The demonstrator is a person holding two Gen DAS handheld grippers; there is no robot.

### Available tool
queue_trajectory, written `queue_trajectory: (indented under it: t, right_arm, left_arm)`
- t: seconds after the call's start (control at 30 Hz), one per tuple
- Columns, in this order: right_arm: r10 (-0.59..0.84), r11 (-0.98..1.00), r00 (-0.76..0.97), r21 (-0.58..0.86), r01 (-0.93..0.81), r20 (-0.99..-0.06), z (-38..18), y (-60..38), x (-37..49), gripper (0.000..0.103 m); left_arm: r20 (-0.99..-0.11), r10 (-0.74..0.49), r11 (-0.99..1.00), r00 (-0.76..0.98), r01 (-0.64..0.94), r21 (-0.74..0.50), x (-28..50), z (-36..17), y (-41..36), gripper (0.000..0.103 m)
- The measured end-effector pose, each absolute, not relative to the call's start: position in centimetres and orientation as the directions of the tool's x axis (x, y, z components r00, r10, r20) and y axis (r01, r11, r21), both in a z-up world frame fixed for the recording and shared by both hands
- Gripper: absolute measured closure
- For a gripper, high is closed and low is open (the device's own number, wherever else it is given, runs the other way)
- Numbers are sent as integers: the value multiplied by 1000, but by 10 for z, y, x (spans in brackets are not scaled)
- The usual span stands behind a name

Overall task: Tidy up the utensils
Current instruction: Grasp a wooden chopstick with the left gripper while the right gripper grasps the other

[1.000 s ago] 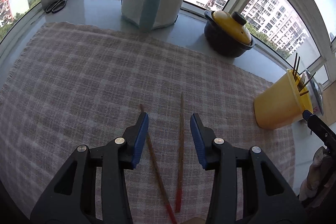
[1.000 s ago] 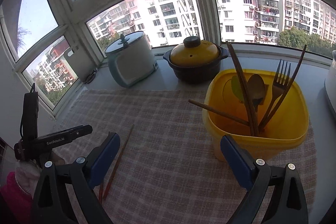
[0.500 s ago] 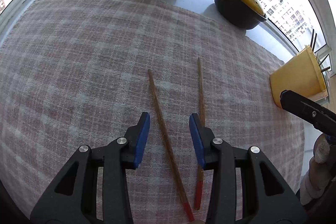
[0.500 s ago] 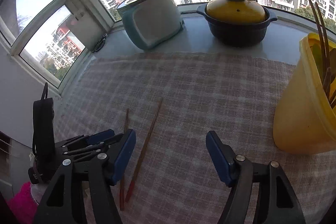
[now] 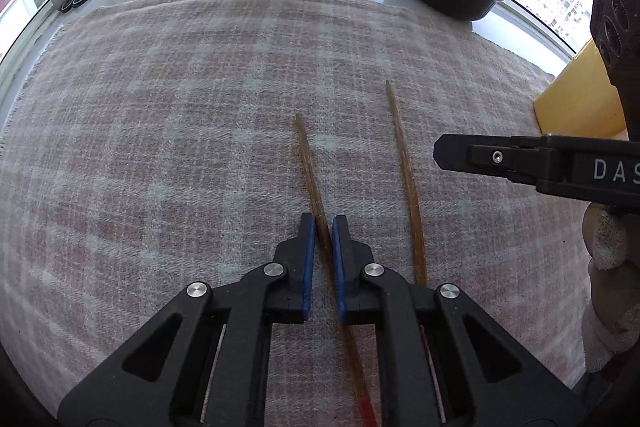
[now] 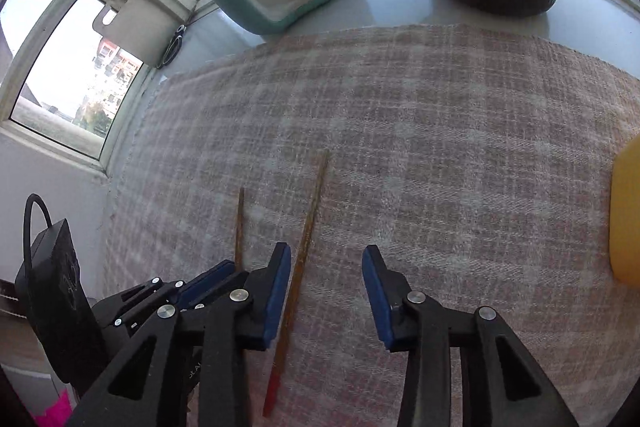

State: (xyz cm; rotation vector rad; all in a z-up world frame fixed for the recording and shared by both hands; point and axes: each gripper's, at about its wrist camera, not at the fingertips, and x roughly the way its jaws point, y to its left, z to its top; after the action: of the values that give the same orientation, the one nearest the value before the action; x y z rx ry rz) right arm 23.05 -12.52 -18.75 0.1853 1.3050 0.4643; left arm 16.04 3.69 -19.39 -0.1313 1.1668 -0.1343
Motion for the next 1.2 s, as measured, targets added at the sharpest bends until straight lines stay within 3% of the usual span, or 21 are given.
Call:
queue_trajectory:
  t: [0.43,0.57,0.63,0.87,1.2]
  right_arm:
    - [292,912,163,223,-344,-943,-200,-70,239,73]
    - [202,912,181,117,-393,-962,-200,-57,240,93]
    - [183,908,186,94,-409,-965,-200,-55,239,94]
    - [230,911,180,147,-384,-956,-199,-64,237,100]
    - [323,905,210,236,-353,-923,-186,-99,209,100]
  left_arm:
    - [-885,-270,941,379,-89,-325,146,-196,83,99]
    - [-878,-272,930,395,-125,-345,142,-194,94,99]
    - [-876,-272,927,399,-134,-349,140,-193,98,99]
    - [-870,-262,926,416,-145,-348,131,-188,101,99]
    - [-859,-269,921,435,-144,-361,130,-180,86,99]
